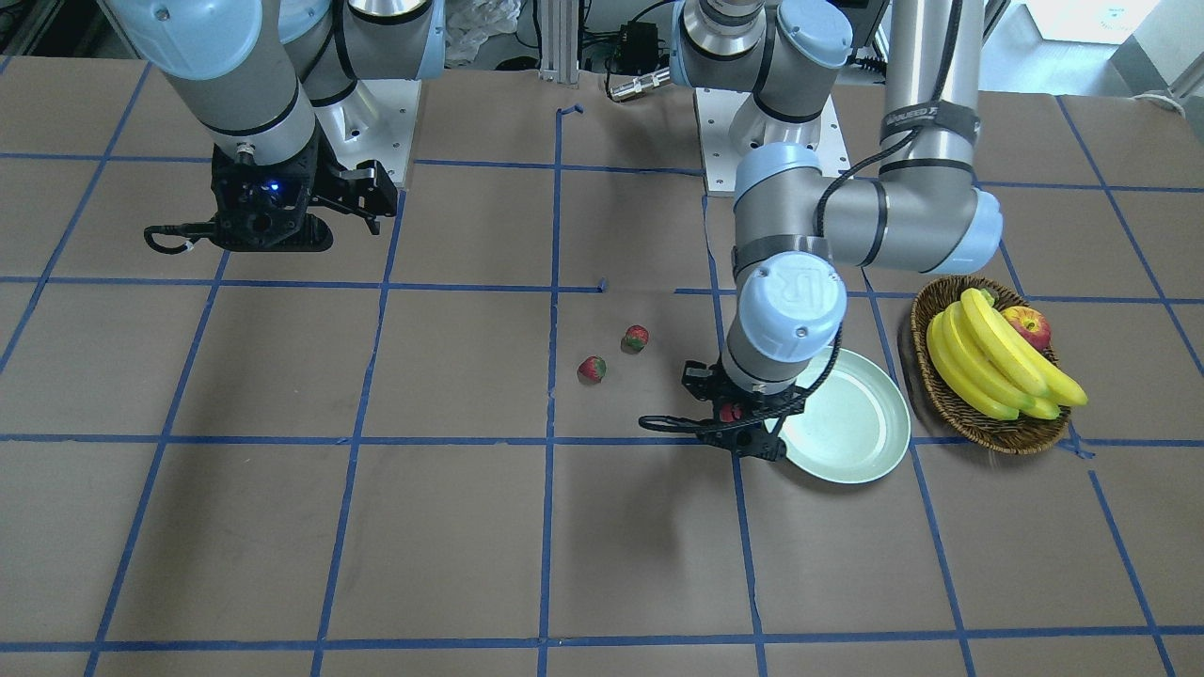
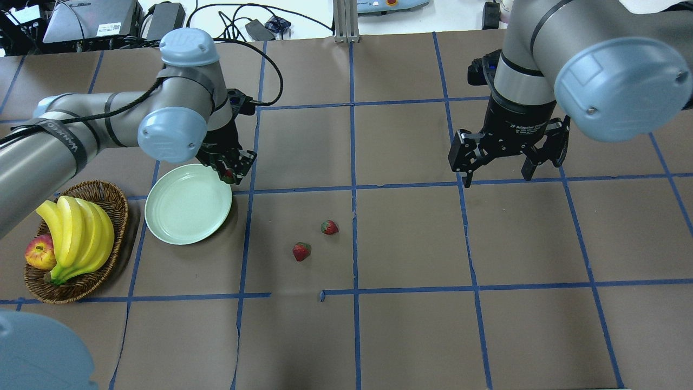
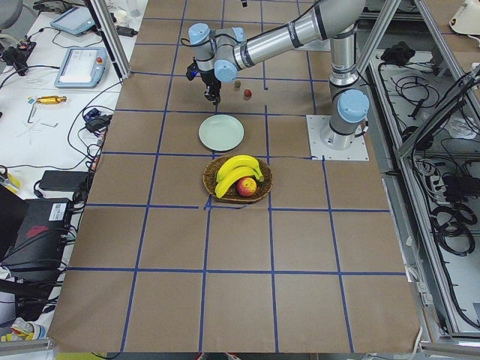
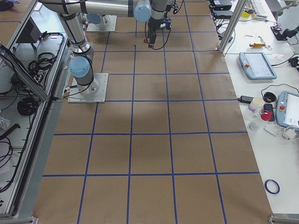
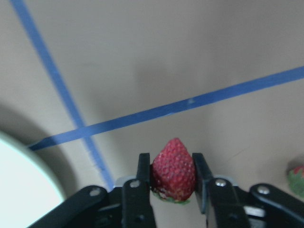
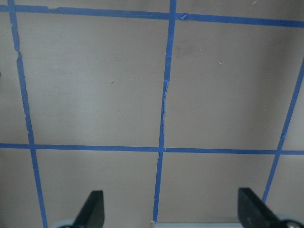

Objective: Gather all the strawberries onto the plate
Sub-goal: 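Lift the strawberry with the left gripper and carry it over the plate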

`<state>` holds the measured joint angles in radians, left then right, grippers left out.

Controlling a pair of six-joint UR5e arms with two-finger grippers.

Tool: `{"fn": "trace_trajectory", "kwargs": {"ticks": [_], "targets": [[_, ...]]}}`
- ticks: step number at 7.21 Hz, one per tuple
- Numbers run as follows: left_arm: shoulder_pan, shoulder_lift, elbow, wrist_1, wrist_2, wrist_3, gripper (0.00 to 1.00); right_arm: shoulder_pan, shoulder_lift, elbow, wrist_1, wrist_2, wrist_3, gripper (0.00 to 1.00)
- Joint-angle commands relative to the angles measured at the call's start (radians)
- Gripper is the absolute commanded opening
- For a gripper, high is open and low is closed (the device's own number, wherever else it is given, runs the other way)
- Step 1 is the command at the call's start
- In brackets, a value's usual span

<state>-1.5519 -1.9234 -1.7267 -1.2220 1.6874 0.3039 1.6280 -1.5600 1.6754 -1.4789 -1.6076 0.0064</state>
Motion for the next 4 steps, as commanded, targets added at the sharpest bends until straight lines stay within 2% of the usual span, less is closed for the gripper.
{"fn": "trace_trajectory", "kwargs": {"ticks": [1,4], "targets": [[0.132,0.011,-0.011,-0.007,0.014,0.168,0.0,0.001,0.0,0.0,-0.003,0.0,0.004,1.0],[0.194,0.001,-0.017,-0.004,0.023,0.261,0.0,0.003,0.0,0.001,-0.003,0.002,0.004,1.0]]}}
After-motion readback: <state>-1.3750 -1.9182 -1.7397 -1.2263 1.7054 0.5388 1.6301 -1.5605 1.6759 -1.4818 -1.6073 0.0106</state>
